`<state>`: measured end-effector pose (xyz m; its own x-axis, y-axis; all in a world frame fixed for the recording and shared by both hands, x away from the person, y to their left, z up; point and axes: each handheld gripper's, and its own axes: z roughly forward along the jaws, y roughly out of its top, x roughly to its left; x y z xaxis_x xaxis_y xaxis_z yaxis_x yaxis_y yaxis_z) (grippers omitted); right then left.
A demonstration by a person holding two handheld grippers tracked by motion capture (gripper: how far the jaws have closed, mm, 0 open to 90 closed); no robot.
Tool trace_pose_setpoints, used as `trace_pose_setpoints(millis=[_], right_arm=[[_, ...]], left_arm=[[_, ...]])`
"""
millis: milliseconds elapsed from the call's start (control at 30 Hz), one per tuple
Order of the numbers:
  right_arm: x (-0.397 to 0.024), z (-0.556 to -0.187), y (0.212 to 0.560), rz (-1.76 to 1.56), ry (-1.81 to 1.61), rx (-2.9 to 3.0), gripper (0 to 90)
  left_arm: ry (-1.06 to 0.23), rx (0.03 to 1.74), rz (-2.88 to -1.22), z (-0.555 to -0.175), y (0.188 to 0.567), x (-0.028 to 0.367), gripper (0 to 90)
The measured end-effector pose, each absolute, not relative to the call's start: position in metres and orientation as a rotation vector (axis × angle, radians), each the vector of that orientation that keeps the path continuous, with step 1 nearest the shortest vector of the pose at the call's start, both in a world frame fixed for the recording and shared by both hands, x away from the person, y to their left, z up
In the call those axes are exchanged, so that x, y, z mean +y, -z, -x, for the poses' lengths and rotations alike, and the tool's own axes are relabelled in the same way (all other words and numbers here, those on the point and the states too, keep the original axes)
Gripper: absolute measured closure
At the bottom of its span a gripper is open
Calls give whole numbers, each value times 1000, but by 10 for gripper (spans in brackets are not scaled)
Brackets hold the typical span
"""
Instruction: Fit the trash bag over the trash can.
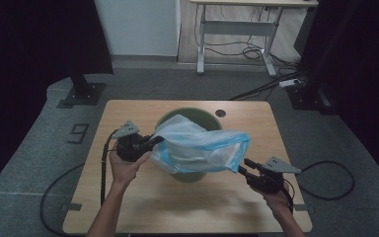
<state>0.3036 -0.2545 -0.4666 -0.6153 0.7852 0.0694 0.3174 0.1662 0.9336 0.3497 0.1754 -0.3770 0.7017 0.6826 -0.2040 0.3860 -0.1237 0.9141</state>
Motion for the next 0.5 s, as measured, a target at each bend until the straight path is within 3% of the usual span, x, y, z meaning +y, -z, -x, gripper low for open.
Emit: trace_pose_setpoints(millis=[233,500], right_arm=[[-288,-297,444,-1078,-1452,1907,528],[-288,-299,402,-956,-1486,1857,489]], left_arm=[[-320,874,-1740,-350,377,173,884],[-317,882,-1743,-351,376,170,885]])
